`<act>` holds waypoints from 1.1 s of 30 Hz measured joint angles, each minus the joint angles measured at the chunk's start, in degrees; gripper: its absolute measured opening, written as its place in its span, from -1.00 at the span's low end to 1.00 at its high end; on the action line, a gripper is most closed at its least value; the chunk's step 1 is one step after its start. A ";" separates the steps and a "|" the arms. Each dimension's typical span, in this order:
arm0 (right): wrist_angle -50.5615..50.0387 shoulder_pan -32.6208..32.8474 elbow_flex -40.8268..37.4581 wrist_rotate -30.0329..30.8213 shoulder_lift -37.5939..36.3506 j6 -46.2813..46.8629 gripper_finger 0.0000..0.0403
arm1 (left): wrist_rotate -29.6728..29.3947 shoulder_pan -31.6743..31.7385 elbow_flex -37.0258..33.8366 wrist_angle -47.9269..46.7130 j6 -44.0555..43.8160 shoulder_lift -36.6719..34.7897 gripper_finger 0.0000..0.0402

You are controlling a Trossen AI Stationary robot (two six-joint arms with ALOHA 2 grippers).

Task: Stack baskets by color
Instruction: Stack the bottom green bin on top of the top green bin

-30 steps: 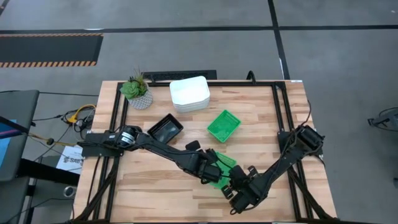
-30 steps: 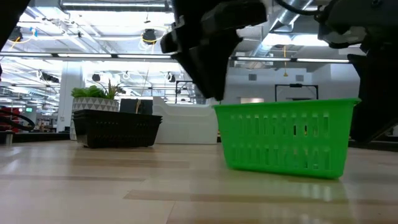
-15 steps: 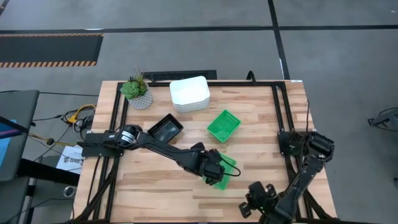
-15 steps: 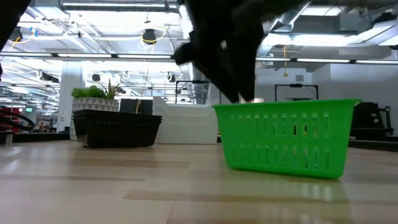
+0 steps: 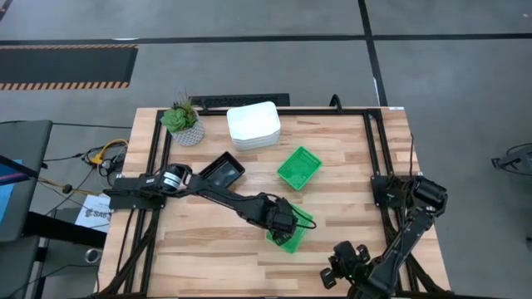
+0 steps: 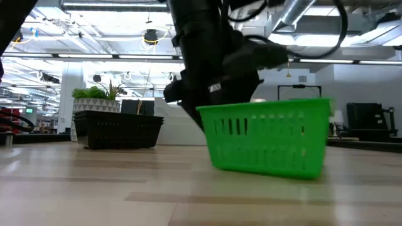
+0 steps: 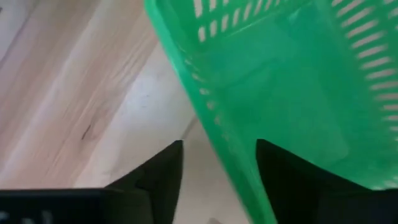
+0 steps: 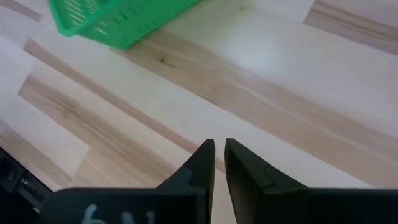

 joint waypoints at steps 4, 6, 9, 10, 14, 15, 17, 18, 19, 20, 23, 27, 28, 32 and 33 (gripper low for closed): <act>-0.45 -0.02 0.00 0.00 0.02 -0.01 -0.69 | 0.10 -0.02 0.11 -0.23 0.22 -0.18 -0.44; -0.69 -0.01 0.00 0.00 0.02 -0.03 -0.69 | 0.07 -0.19 0.18 -0.26 1.00 -0.49 -0.72; -0.88 -0.02 0.00 0.00 0.04 -0.11 -0.69 | -0.05 -0.51 0.24 -1.95 1.70 -1.25 -0.94; -0.94 0.00 0.00 0.00 0.04 -0.11 -0.69 | -0.05 -0.71 0.24 -2.53 1.70 -1.57 -0.95; -1.09 0.02 -0.02 -0.01 0.04 -0.11 -0.69 | -0.46 -1.16 0.24 -6.99 3.63 -5.43 -0.99; -1.12 0.06 -0.02 0.00 0.04 -0.11 -0.69 | -1.07 -1.08 0.24 -7.97 3.97 -6.93 -0.99; -1.05 0.14 -0.02 0.00 0.04 -0.09 -0.69 | -3.29 -0.39 0.24 -9.56 5.38 -10.29 -1.00; -1.07 0.16 -0.02 0.00 0.04 -0.09 -0.69 | -5.09 0.23 0.24 -9.93 5.90 -11.83 -1.00; -1.00 0.20 -0.02 0.00 0.04 -0.09 -0.69 | -7.09 0.89 0.24 -9.93 6.41 -13.48 -1.00; -1.00 0.18 -0.02 -0.02 0.04 -0.09 -0.69 | -9.18 1.71 0.24 -10.09 6.94 -15.09 -1.00; -0.89 0.14 -0.02 -0.02 0.04 -0.07 -0.69 | -14.36 4.54 0.26 -8.85 9.34 -19.56 -1.00; -1.09 -0.18 -0.02 -0.07 0.06 0.30 -0.69 | -12.34 10.27 0.38 -3.62 14.07 -21.72 -1.00; -1.01 -0.35 -0.02 -0.10 0.06 0.32 -0.69 | -10.57 11.85 0.38 -2.11 15.59 -21.52 -1.00; -0.81 -0.42 -0.02 -0.44 0.09 1.07 -0.69 | -4.17 16.87 0.28 3.71 21.21 -19.69 -1.00; -0.84 -0.49 -0.02 -0.55 0.09 1.73 -0.69 | -2.55 17.99 0.21 4.39 22.04 -19.44 -1.00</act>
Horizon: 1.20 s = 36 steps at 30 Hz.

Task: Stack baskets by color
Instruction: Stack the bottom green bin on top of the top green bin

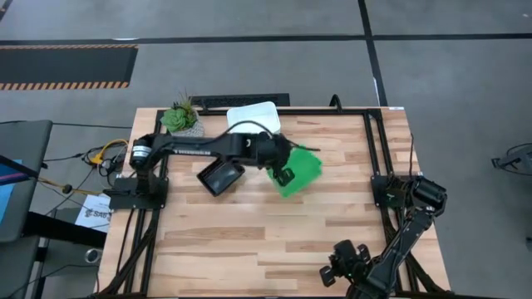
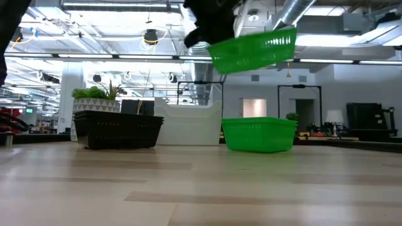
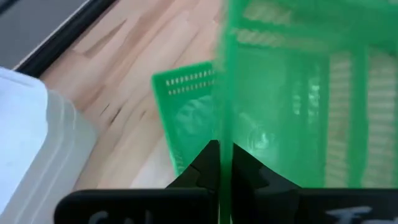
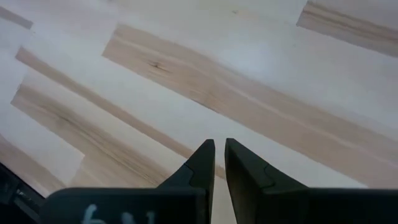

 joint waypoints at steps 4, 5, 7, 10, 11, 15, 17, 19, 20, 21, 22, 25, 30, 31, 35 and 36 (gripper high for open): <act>-0.21 -0.24 0.00 -0.40 0.02 2.04 -0.69 | 5.53 4.57 0.01 4.34 0.67 0.93 -1.00; -0.34 -0.38 0.00 -0.37 0.02 2.05 -0.69 | 6.52 5.71 0.01 4.53 0.70 0.97 -1.00; -0.61 -0.69 0.00 -0.41 0.04 1.99 -0.69 | 7.90 7.64 0.20 6.77 0.71 1.98 -1.00; -1.20 -1.59 0.00 -0.41 0.04 1.28 -0.69 | 8.97 9.42 0.03 6.47 1.46 3.99 -1.00; -1.75 -1.80 0.00 -0.43 0.05 1.26 -0.69 | 9.20 9.67 0.03 7.55 1.46 4.69 -1.00; -3.23 -2.65 0.00 -0.59 0.07 1.09 -0.69 | 10.65 10.36 0.03 8.25 1.48 7.46 -1.00; -3.68 -2.92 -0.02 -0.58 0.07 1.04 -0.69 | 10.62 10.43 -0.01 7.39 0.71 8.41 -1.00; -4.06 -2.97 -0.02 -0.59 0.07 0.15 -0.69 | 10.10 10.46 -0.04 7.25 -0.25 8.90 -1.00; -4.28 -3.15 -0.02 -0.61 0.07 -0.35 -0.69 | 10.10 10.35 0.05 8.41 -0.87 9.06 -1.00; -4.39 -3.24 -0.02 -0.61 0.07 -0.87 -0.69 | 10.05 10.18 0.08 8.33 -1.16 9.19 -1.00; -4.56 -3.27 -0.02 -0.64 0.07 -1.33 -0.69 | 10.11 10.03 0.07 7.38 -1.16 9.21 -1.00; -4.73 -3.59 -0.02 -0.63 0.07 -1.92 -0.69 | 9.56 9.50 0.07 8.19 -2.36 9.69 -1.00; -4.73 -3.55 -0.02 -0.63 0.07 -1.91 -0.69 | 8.50 9.18 0.03 7.65 -3.92 10.11 -1.00; -4.72 -3.55 -0.02 -0.63 0.07 -1.91 -0.69 | 8.02 9.08 0.03 7.98 -4.18 10.09 -1.00; -4.69 -3.55 -0.02 -0.63 0.04 -1.91 -0.69 | 4.54 8.22 0.03 7.84 -4.20 10.09 -1.00; -4.67 -3.55 -0.02 -0.63 0.04 -1.91 -0.69 | 4.55 8.13 0.03 7.88 -4.20 10.09 -1.00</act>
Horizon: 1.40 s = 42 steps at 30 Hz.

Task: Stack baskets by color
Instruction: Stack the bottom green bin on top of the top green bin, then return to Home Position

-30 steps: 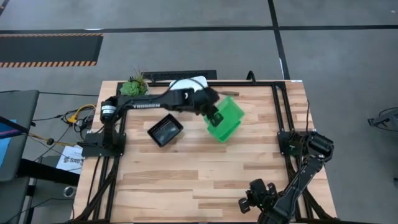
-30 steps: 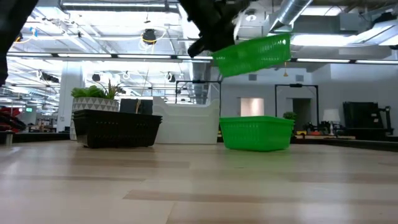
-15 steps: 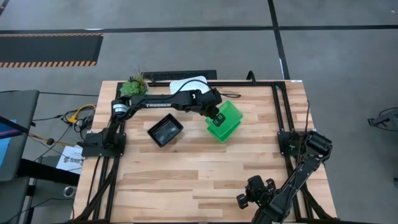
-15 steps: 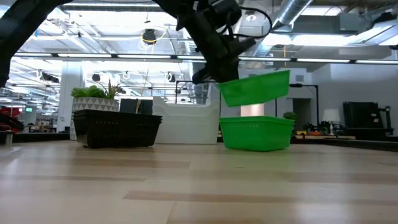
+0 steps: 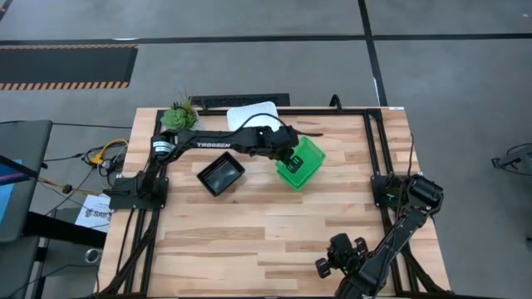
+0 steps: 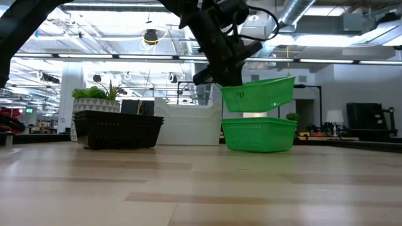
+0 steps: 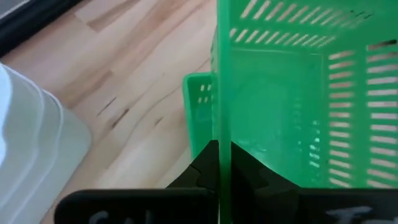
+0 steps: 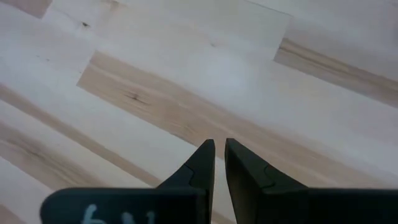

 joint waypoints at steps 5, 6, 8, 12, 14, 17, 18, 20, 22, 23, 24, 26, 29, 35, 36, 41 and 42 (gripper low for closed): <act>0.45 0.01 0.00 0.00 0.00 0.02 -0.69 | 0.15 -0.59 0.07 0.77 -0.63 1.13 -1.00; 0.51 0.04 0.00 0.00 0.00 0.02 -0.69 | 0.55 -0.69 -0.05 0.01 -0.66 1.35 -1.00; 0.55 0.07 0.00 0.00 -0.02 0.00 -0.69 | 1.88 -0.85 0.03 1.23 -0.68 2.32 -1.00; 0.84 0.10 0.00 -0.02 -0.04 0.00 -0.69 | 2.59 -0.79 -0.02 0.48 -1.47 2.85 -1.00; 1.05 0.11 0.00 -0.02 -0.04 0.00 -0.69 | 2.03 -0.66 0.00 0.87 -1.45 2.78 -1.00; 1.07 0.11 0.00 -0.02 -0.04 -0.47 -0.69 | 2.65 -0.50 0.00 0.19 -1.40 2.78 -1.00; 1.09 0.11 0.00 -0.02 -0.07 -0.92 -0.69 | 3.58 -0.50 0.00 -0.05 -1.43 2.78 -1.00; 1.11 0.11 0.00 -0.02 -0.07 -1.33 -0.69 | 5.61 -0.60 0.00 -0.95 -1.83 2.78 -0.99; 1.16 0.11 0.00 -0.02 -0.07 -1.46 -0.69 | 5.93 -0.67 0.00 -1.63 -2.04 2.78 -0.95; 1.16 0.11 0.00 -0.02 -0.07 -1.46 -0.69 | 5.91 -0.70 0.00 -1.69 -2.05 2.78 -0.92; 1.23 0.11 0.00 -0.02 -0.07 -1.46 -0.69 | 5.92 -0.70 0.00 -1.66 -2.05 2.78 -0.88; 1.25 0.11 0.00 -0.02 -0.07 -1.49 -0.69 | 5.89 -0.68 0.00 -1.76 -2.06 2.78 -0.78; 1.25 0.11 0.00 -0.02 -0.07 -1.50 -0.69 | 7.19 -0.61 0.00 -1.75 -1.90 2.78 -0.60; 1.22 0.07 0.00 -0.02 -0.07 -1.53 -0.69 | 8.22 -0.30 0.32 -2.43 0.39 2.67 -0.19; 1.25 0.01 0.00 -0.02 -0.07 -1.52 -0.69 | 8.40 -0.05 0.83 -4.04 0.45 2.54 -0.14; 1.28 -0.48 0.00 -0.02 -0.07 -1.49 -0.69 | 8.92 1.13 6.43 -15.28 2.98 2.16 0.05; 1.27 -0.69 0.00 0.00 -0.07 -1.49 -0.69 | 8.91 1.14 7.74 -17.88 4.01 2.16 0.06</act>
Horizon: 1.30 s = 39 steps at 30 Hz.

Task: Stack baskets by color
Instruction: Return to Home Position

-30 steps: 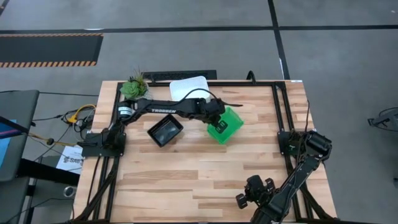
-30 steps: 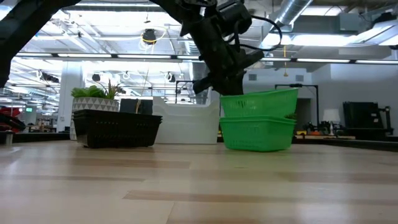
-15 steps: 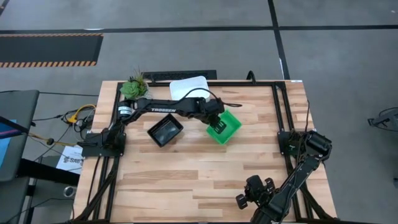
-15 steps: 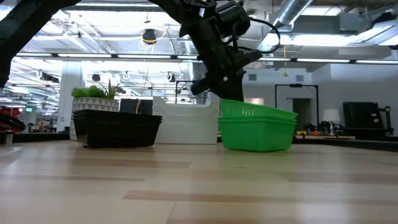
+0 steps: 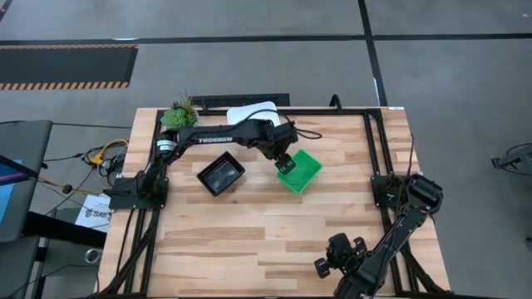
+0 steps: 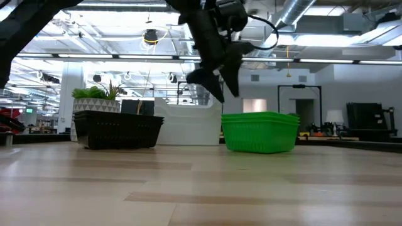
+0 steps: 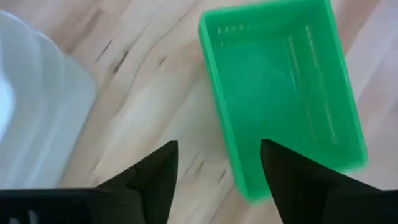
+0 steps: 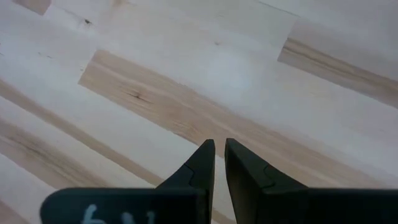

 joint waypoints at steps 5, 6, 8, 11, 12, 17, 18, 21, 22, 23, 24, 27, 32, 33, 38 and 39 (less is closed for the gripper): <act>-3.95 -2.80 2.70 4.36 -0.35 -3.84 -0.69 | 0.08 -1.61 7.18 -10.11 5.31 -1.61 0.08; -5.97 -3.62 4.17 6.60 -0.35 -5.94 -0.69 | 0.12 -2.26 8.53 -10.89 6.29 -2.69 0.07; -11.07 -5.55 8.20 11.63 -0.37 -12.26 -0.69 | 0.09 -3.76 11.54 -11.84 9.08 -5.38 0.06; -20.01 -8.69 16.12 20.30 -0.39 -25.02 -0.69 | -1.58 -6.38 16.61 -12.47 13.78 -10.10 0.06; -23.33 -9.57 19.45 23.81 -0.39 -29.98 -0.69 | -2.42 -7.38 18.14 -12.93 15.07 -11.86 0.06; -26.86 -12.93 36.53 40.08 -1.33 -73.04 -0.69 | -2.92 -13.01 24.94 -12.25 19.66 -22.26 0.06; -26.68 -13.55 40.12 41.63 -1.69 -85.40 -0.69 | -2.92 -13.94 25.04 -10.73 20.85 -24.50 0.05; -26.38 -14.45 51.35 44.22 -2.18 -106.55 -0.69 | -2.92 -15.93 23.93 -8.02 25.41 -32.16 0.05; -26.31 -14.72 54.57 45.87 -2.18 -108.92 -0.69 | -3.28 -16.33 23.94 -6.41 25.72 -34.56 0.05; -25.89 -15.29 56.96 47.23 -2.34 -110.29 -0.69 | -3.69 -16.85 23.89 -6.15 25.73 -36.64 0.05; -23.17 -16.05 56.46 49.17 -3.72 -111.55 -0.69 | -3.55 -17.26 23.91 -6.62 25.74 -38.59 0.05; -23.51 -18.33 51.57 49.44 -11.28 -109.53 -0.69 | 1.35 -17.38 23.89 -9.73 30.79 -43.93 0.05; -24.82 -22.21 42.98 33.03 -27.15 -91.39 -0.69 | 8.23 -17.45 21.45 -14.70 32.56 -49.86 0.05; -22.51 -21.54 39.50 32.57 -30.28 -90.81 -0.69 | 8.24 -17.43 19.55 -14.96 32.63 -50.91 0.05; -10.77 -15.34 15.82 38.45 -45.45 -86.49 -0.69 | 8.50 -17.19 2.57 -10.46 34.10 -56.26 0.05; -8.88 -13.86 10.59 40.40 -48.97 -84.32 -0.69 | 8.84 -16.95 -1.44 -7.93 33.95 -57.08 0.05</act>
